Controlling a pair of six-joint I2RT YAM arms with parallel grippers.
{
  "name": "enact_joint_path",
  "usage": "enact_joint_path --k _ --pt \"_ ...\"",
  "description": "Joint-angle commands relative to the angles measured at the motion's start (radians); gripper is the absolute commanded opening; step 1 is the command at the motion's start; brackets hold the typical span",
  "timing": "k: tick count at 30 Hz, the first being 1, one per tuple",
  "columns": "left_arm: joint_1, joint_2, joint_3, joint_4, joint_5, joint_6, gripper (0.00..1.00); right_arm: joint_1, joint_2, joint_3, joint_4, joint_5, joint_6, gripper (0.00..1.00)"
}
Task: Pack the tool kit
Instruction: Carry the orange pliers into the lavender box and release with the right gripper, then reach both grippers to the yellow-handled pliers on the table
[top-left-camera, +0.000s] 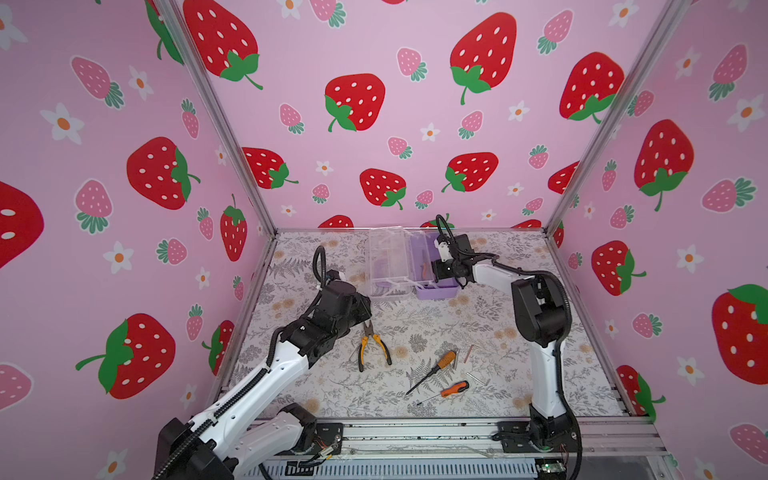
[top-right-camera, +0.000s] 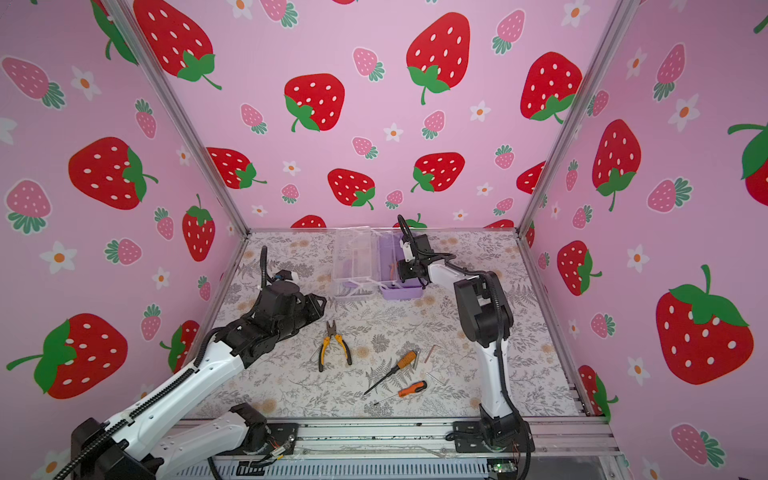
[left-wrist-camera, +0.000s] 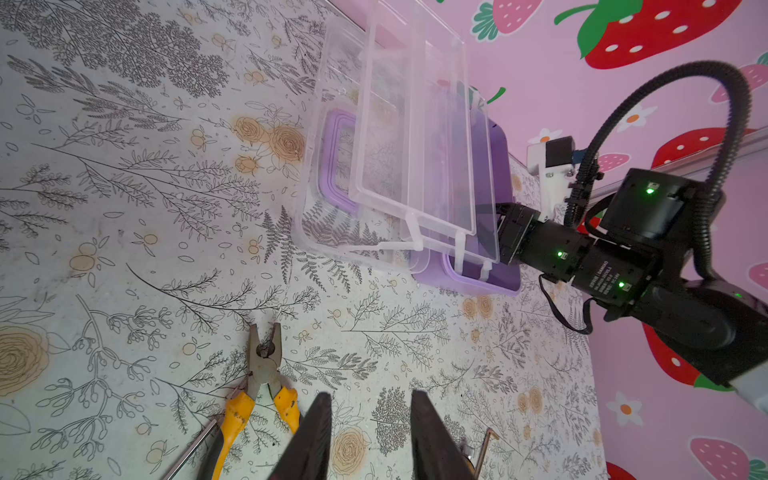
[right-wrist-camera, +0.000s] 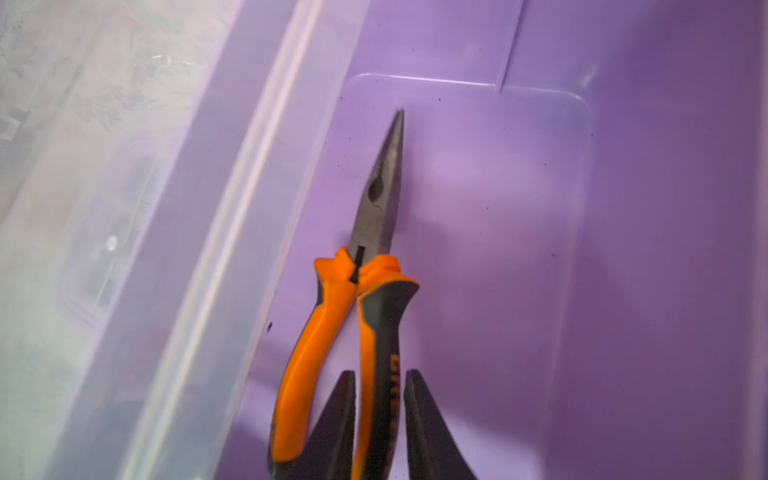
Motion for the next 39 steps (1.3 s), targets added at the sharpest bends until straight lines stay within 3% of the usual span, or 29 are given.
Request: enact_joint_path --k 1,9,16,19,22,27,32,39 --pt "0.007 0.011 -0.005 0.020 0.009 -0.024 0.35 0.003 0.007 0.033 0.005 -0.019 -0.003 0.31" --pt "0.007 0.048 0.003 -0.024 0.018 -0.037 0.32 0.003 -0.068 0.014 -0.010 0.042 0.004 0.32" --pt "0.008 0.093 -0.014 -0.122 0.030 -0.071 0.33 0.004 -0.245 -0.112 0.074 0.072 0.059 0.33" --pt "0.008 0.103 -0.044 -0.128 0.045 -0.089 0.54 0.005 -0.329 -0.182 0.130 0.077 0.107 0.34" --pt "0.007 0.099 -0.088 -0.112 0.074 -0.106 0.62 0.007 -0.417 -0.255 0.172 0.089 0.140 0.34" --pt "-0.001 0.045 -0.147 -0.141 0.047 -0.133 0.71 0.041 -0.574 -0.379 0.205 0.159 0.134 0.34" --pt "-0.046 0.021 -0.142 -0.243 -0.052 -0.123 0.82 0.120 -0.719 -0.540 0.240 0.203 0.118 0.35" --pt "-0.082 0.054 -0.160 -0.254 -0.082 -0.119 0.84 0.286 -0.833 -0.703 0.265 0.207 0.066 0.38"
